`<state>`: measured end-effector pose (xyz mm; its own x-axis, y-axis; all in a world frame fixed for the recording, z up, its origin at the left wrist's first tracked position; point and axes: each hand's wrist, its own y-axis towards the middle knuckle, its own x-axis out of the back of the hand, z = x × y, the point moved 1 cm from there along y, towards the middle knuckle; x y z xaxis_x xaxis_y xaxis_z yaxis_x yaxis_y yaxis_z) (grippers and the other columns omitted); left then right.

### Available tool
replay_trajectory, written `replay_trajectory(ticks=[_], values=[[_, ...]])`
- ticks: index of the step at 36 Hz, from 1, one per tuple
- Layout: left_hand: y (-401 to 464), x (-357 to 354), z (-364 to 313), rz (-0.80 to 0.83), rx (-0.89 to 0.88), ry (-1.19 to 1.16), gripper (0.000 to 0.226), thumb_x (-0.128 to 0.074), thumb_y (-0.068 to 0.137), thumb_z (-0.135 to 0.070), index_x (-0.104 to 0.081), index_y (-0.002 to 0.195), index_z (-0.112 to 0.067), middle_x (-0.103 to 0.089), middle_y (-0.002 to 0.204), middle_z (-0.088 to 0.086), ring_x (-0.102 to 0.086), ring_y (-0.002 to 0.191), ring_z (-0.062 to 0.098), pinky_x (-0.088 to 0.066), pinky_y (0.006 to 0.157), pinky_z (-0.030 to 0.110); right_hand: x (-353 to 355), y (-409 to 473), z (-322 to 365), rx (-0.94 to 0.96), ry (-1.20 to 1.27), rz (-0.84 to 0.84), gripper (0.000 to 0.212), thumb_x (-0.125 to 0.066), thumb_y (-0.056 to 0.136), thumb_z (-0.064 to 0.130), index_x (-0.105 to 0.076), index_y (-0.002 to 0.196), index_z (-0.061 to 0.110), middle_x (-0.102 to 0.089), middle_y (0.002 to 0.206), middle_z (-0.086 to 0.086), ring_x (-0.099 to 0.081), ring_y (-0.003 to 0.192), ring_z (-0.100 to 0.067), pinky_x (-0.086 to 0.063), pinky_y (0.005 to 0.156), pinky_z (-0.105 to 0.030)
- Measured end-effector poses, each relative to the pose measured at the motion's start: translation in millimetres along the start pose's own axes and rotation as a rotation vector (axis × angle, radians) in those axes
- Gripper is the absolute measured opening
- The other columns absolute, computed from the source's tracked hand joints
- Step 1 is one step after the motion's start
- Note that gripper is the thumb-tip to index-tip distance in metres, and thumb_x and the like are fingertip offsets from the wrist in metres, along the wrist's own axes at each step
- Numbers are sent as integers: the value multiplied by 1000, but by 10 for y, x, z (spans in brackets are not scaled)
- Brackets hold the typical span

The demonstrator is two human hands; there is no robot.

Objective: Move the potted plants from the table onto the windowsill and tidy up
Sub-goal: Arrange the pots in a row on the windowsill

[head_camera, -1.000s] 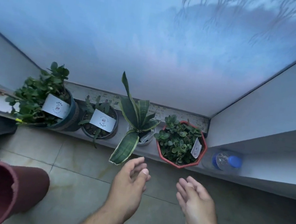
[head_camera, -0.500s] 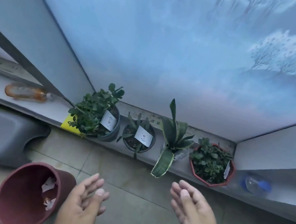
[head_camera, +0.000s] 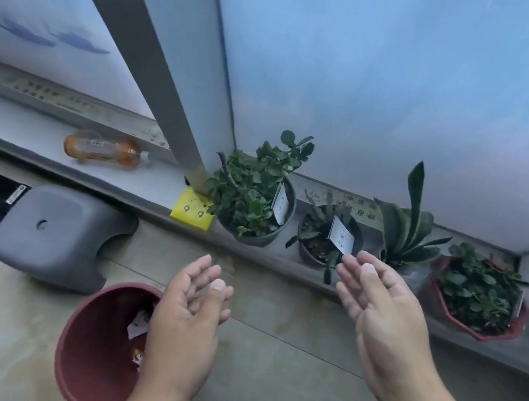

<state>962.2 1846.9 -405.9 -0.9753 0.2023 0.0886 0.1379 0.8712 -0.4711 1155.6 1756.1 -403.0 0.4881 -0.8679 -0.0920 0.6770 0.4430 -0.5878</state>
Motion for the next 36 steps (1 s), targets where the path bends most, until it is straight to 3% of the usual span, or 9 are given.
replay_trajectory(ticks=[10, 19, 23, 26, 28, 30, 32, 36], values=[[110, -192, 225, -35, -12, -28, 30, -56, 100, -12, -58, 124, -31, -67, 123, -8, -73, 99, 11, -60, 83, 36, -58, 281, -141, 15, -56, 57, 29, -46, 108, 17, -58, 134, 11, -70, 124, -6, -68, 116, -16, -52, 104, -36], [477, -353, 540, -56, -44, -116, 30, -56, 100, -13, -56, 122, -34, -66, 122, -9, -73, 99, 11, -58, 81, 36, -161, 718, -382, 87, -79, 88, 29, -48, 107, 18, -60, 133, 11, -71, 123, -4, -69, 115, -15, -53, 105, -37], [731, -362, 623, -63, -73, -102, 33, -56, 100, -15, -55, 130, -29, -65, 122, -11, -72, 100, 10, -58, 80, 32, -263, 869, -465, 116, -73, 119, 26, -50, 106, 19, -62, 129, 17, -72, 121, -2, -69, 115, -14, -53, 105, -37], [995, -430, 622, -88, -116, -42, 36, -58, 100, -19, -51, 133, -32, -64, 124, -8, -69, 105, 12, -59, 88, 38, -351, 996, -486, 149, -69, 130, 22, -51, 106, 19, -63, 125, 18, -72, 121, -3, -69, 115, -14, -53, 105, -38], [1137, -478, 621, -99, -167, 31, 40, -60, 98, -25, -48, 134, -36, -62, 129, -8, -66, 111, 14, -55, 98, 43, -415, 1054, -522, 183, -75, 137, 17, -52, 106, 19, -64, 118, 21, -72, 121, -3, -69, 113, -14, -56, 99, -36], [1243, -511, 637, -111, -217, 114, 46, -60, 98, -29, -44, 141, -30, -58, 136, -7, -60, 110, 11, -49, 101, 37, -489, 1116, -559, 240, -121, 132, 14, -55, 104, 20, -65, 114, 23, -72, 118, -2, -71, 108, -13, -60, 85, -32], [1311, -537, 652, -132, -244, 182, 52, -59, 98, -29, -41, 146, -21, -54, 141, -4, -53, 106, 8, -41, 93, 28, -554, 1178, -600, 279, -169, 125, 12, -58, 103, 20, -66, 110, 25, -73, 112, -1, -73, 101, -13, -59, 72, -28], [1408, -587, 659, -227, -260, 202, 55, -61, 97, -28, -41, 146, -15, -51, 145, 5, -50, 99, 12, -37, 87, 27, -679, 1279, -744, 331, -252, 121, 17, -59, 102, 16, -65, 118, 17, -71, 108, -2, -75, 91, -12, -58, 60, -25]])
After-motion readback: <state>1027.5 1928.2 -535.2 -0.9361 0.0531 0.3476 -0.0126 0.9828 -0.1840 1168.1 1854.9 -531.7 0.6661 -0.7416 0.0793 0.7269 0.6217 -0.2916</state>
